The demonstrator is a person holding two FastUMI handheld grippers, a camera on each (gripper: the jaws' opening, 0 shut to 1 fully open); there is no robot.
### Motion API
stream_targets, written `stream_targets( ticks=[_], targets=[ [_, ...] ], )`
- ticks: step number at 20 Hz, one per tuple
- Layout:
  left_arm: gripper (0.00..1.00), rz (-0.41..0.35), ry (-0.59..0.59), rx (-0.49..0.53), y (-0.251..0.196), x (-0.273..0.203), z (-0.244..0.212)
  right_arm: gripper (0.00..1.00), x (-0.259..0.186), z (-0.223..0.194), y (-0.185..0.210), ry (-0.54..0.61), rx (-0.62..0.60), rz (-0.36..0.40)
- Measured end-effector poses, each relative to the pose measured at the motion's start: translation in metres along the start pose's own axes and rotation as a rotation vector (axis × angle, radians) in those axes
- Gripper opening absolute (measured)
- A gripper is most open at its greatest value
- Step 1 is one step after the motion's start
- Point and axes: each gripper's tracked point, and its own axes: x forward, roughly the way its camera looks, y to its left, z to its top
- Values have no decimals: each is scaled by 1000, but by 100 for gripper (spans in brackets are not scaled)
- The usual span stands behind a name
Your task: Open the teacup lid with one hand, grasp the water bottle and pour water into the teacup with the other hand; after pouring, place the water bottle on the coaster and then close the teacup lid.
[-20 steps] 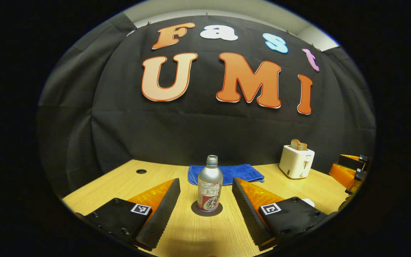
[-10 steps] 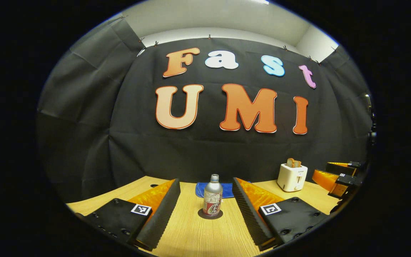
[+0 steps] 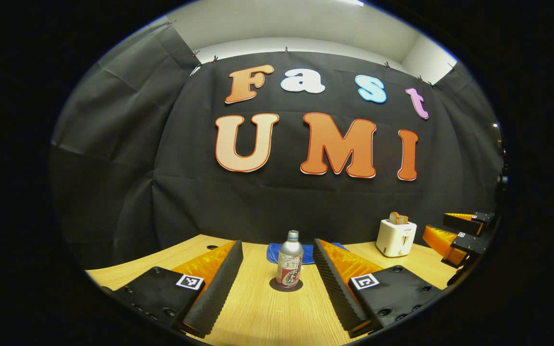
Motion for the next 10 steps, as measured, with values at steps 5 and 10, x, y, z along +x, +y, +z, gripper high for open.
stream_targets(
  ticks=[5,10],
  targets=[
    [95,-11,9,-6,-8,5,-6,89,2,-5,0,12,6,4],
    [95,-12,16,2,-13,9,-10,89,2,-8,-5,18,-5,-3]
  ],
)
